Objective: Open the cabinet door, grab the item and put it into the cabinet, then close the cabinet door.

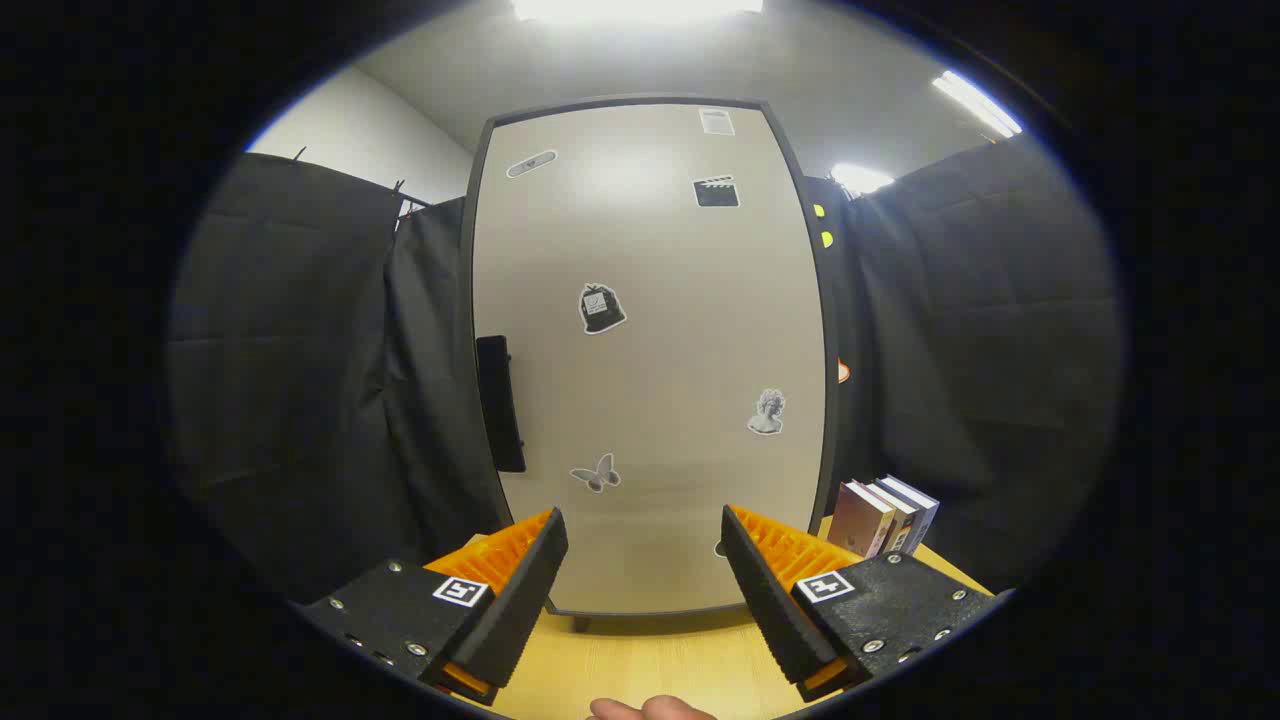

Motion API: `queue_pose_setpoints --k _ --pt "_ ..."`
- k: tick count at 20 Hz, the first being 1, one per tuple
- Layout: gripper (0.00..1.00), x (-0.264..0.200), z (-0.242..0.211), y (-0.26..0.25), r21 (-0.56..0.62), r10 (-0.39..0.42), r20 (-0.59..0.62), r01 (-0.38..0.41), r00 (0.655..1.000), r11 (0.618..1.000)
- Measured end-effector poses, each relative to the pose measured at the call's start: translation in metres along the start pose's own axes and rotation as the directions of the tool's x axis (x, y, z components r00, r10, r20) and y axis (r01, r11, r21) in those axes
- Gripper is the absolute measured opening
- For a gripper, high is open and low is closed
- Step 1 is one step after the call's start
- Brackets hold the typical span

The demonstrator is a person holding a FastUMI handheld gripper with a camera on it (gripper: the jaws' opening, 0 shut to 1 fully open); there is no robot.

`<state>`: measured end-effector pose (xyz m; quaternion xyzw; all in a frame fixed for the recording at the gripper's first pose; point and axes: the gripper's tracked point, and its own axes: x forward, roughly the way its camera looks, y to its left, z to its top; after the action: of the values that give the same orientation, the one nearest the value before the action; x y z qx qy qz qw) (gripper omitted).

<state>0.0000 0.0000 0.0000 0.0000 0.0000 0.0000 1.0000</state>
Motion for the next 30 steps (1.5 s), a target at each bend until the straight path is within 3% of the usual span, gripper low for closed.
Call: queue_pose_setpoints --k 18,30 --pt "0.95 0.011 0.001 0.006 0.048 0.049 -0.019 -0.048 0.999 0.998" --pt "0.95 0.021 0.006 0.017 -0.010 0.069 -0.007 -0.070 0.998 0.998"
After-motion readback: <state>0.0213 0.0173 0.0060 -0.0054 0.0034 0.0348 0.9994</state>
